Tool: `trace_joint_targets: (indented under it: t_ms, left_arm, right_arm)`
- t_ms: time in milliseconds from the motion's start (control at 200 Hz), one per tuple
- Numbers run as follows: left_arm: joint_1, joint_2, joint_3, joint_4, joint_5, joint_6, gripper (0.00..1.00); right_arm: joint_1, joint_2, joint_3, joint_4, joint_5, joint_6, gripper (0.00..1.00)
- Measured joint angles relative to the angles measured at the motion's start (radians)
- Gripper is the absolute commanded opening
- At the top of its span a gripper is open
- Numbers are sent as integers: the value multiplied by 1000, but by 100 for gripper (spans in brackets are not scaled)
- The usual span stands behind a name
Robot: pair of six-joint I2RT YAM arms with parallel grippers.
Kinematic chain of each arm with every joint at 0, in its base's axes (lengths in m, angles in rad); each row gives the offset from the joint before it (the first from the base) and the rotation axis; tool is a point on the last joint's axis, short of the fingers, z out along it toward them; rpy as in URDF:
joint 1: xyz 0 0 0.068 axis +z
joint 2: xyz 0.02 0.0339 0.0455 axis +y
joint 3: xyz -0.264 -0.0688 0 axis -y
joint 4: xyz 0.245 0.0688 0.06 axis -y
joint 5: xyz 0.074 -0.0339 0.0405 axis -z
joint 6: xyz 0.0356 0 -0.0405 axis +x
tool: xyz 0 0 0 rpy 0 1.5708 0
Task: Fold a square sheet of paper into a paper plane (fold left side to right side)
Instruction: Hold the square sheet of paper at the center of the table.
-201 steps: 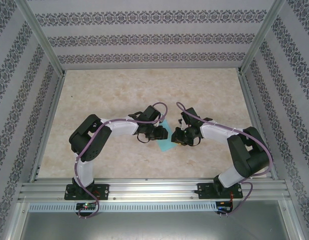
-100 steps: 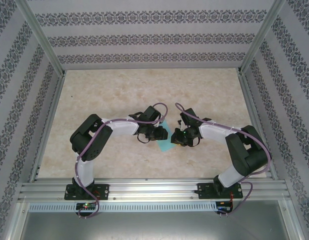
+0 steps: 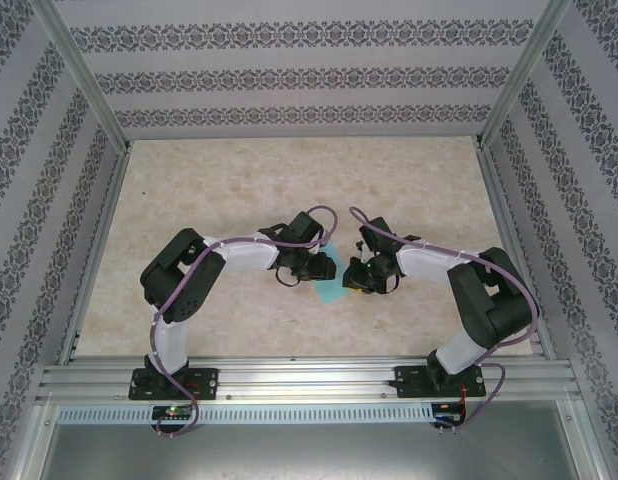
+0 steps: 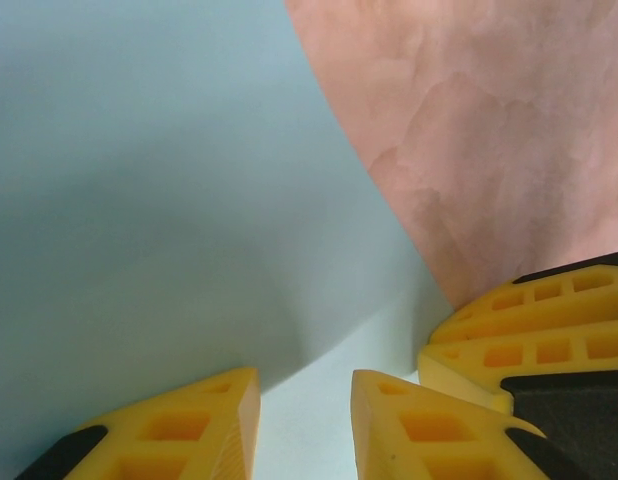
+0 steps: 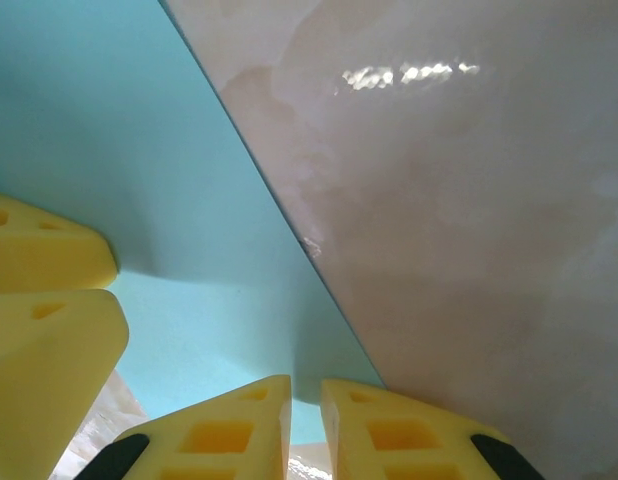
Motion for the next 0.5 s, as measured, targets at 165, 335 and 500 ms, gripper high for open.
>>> trace_joint_targets:
  t_ms: [165, 335, 500]
  left_arm:
    - [2, 0, 0, -2, -8, 13, 33]
    - [8, 0, 0, -1, -7, 23, 34]
    - [31, -1, 0, -1, -3, 32, 36]
  right_arm:
    - [0, 7, 7, -11, 3, -8, 18]
    - [0, 9, 7, -13, 6, -11, 18]
    - [0, 13, 11, -15, 7, -11, 17]
